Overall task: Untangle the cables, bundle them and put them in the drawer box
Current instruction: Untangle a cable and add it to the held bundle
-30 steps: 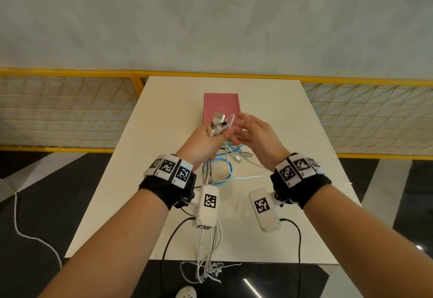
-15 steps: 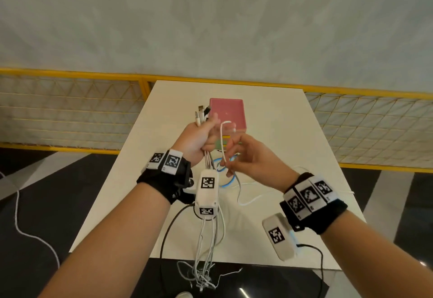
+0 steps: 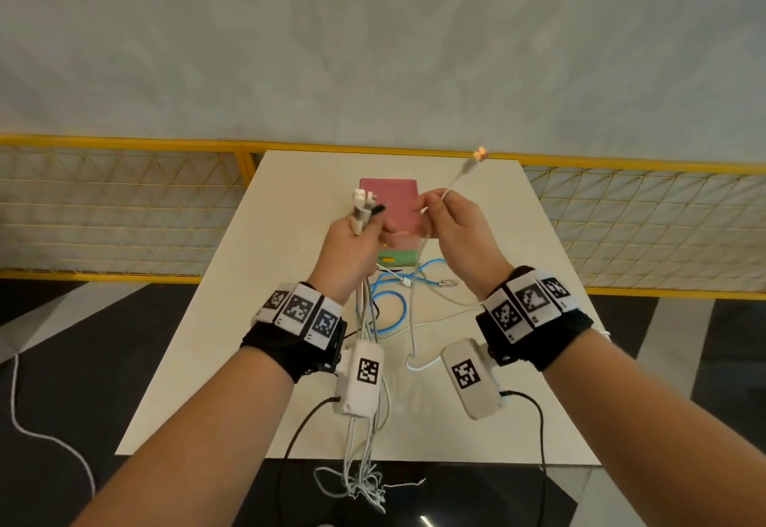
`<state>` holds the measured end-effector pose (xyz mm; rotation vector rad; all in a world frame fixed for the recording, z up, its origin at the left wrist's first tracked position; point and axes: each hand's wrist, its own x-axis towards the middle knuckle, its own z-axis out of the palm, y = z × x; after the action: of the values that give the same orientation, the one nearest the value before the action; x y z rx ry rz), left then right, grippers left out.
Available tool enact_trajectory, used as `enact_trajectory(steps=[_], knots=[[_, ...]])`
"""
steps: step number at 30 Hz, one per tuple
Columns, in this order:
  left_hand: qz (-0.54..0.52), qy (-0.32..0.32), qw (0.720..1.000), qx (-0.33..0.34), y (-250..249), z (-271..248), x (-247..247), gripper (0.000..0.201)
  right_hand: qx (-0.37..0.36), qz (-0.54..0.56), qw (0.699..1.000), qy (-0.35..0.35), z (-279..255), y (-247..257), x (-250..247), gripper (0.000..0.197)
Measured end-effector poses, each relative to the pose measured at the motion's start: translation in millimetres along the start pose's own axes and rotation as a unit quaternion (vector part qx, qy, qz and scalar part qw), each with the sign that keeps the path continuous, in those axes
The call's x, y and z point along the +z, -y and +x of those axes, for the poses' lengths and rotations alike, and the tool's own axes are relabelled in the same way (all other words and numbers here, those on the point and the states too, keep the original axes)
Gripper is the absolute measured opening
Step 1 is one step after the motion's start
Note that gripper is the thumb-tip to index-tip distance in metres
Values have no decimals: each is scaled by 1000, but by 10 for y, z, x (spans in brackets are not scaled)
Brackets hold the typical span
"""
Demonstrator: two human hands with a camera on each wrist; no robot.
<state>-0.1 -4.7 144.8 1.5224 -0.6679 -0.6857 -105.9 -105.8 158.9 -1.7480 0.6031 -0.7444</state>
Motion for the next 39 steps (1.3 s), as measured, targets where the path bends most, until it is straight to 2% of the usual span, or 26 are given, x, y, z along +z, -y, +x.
enact_trajectory(steps=[2, 5, 7, 9, 13, 17, 19, 23, 25, 28, 30, 32, 34, 36, 39], knots=[[-50, -32, 998, 18, -89, -17, -20, 31, -2, -50, 997, 50, -77, 36, 22, 28], [-19, 35, 997, 64, -247, -64, -38, 32, -29, -127, 981, 145, -216, 69, 87, 34], [50, 81, 991, 97, -321, -94, -29, 29, -46, -133, 976, 165, -267, 98, 94, 34], [58, 64, 991, 101, -337, -87, -33, 29, -53, -126, 974, 180, -302, 128, 60, 34], [-96, -2, 992, 88, -368, -36, -80, 30, -47, -150, 958, 240, -427, 70, -66, 35], [-296, 8, 953, 56, -541, -22, -217, 31, 14, -138, 954, 265, -588, -194, -263, 35], [-329, 13, 942, 65, -620, -23, -331, 32, 29, -149, 957, 249, -644, -333, -420, 35], [-260, -12, 960, 105, -689, -98, -447, 28, 62, -190, 954, 221, -671, -463, -700, 35], [-185, 22, 975, 119, -723, -202, -399, 22, 51, -216, 958, 184, -631, -388, -772, 34], [-38, 88, 989, 114, -768, -373, -151, 29, -15, -266, 952, 152, -547, -132, -786, 33], [74, 128, 984, 98, -769, -469, 53, 24, -66, -273, 949, 144, -509, 108, -747, 32], [171, 187, 965, 73, -716, -543, 208, 19, -118, -274, 945, 130, -481, 318, -725, 31], [201, 218, 954, 43, -662, -582, 282, 28, -145, -295, 936, 124, -468, 452, -752, 31], [158, 177, 971, 39, -686, -580, 291, 26, -142, -312, 932, 120, -486, 471, -843, 30], [35, 8, 997, 63, -766, -537, 175, 16, -115, -317, 935, 110, -563, 327, -1066, 31]])
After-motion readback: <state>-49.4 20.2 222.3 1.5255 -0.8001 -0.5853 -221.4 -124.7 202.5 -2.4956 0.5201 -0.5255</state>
